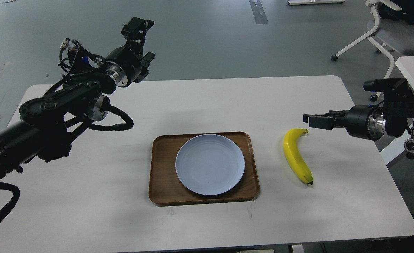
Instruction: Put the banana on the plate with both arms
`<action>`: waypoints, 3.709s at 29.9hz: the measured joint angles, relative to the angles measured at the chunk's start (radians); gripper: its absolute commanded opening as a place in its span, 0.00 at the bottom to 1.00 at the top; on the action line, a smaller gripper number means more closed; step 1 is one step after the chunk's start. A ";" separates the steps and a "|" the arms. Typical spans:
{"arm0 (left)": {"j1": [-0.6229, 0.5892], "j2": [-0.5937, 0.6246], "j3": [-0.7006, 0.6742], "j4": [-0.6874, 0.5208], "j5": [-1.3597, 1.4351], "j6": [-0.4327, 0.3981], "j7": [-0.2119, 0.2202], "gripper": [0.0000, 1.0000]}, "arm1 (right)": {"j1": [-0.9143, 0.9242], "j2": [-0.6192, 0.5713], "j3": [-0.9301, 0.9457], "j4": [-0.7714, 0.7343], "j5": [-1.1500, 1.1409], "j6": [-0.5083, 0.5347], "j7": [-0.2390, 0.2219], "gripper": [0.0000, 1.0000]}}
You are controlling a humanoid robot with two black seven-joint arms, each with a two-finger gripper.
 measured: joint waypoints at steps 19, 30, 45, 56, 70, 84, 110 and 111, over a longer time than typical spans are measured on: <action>0.047 0.023 -0.005 -0.012 0.002 0.008 -0.042 1.00 | -0.036 0.120 -0.075 -0.020 0.064 -0.088 -0.142 0.82; 0.064 0.028 -0.004 -0.014 0.005 0.010 -0.049 1.00 | -0.077 0.140 -0.088 -0.021 0.067 -0.153 -0.174 0.82; 0.071 0.036 0.001 -0.028 0.027 0.025 -0.072 1.00 | -0.086 0.190 -0.101 -0.019 0.069 -0.192 -0.182 0.74; 0.087 0.036 0.008 -0.031 0.036 0.037 -0.071 1.00 | -0.092 0.189 -0.139 -0.025 0.067 -0.183 -0.186 0.29; 0.103 0.040 0.008 -0.031 0.073 0.052 -0.071 1.00 | -0.091 0.206 -0.140 -0.044 0.067 -0.200 -0.179 0.00; 0.103 0.043 0.011 -0.032 0.073 0.061 -0.071 1.00 | 0.011 0.213 -0.108 0.129 0.097 -0.208 -0.063 0.00; 0.109 0.096 0.011 -0.040 0.073 0.062 -0.071 1.00 | 0.123 0.414 -0.223 0.051 -0.215 -0.123 0.160 0.00; 0.109 0.097 0.011 -0.040 0.073 0.062 -0.071 1.00 | 0.124 0.423 -0.223 0.044 -0.220 -0.123 0.167 0.00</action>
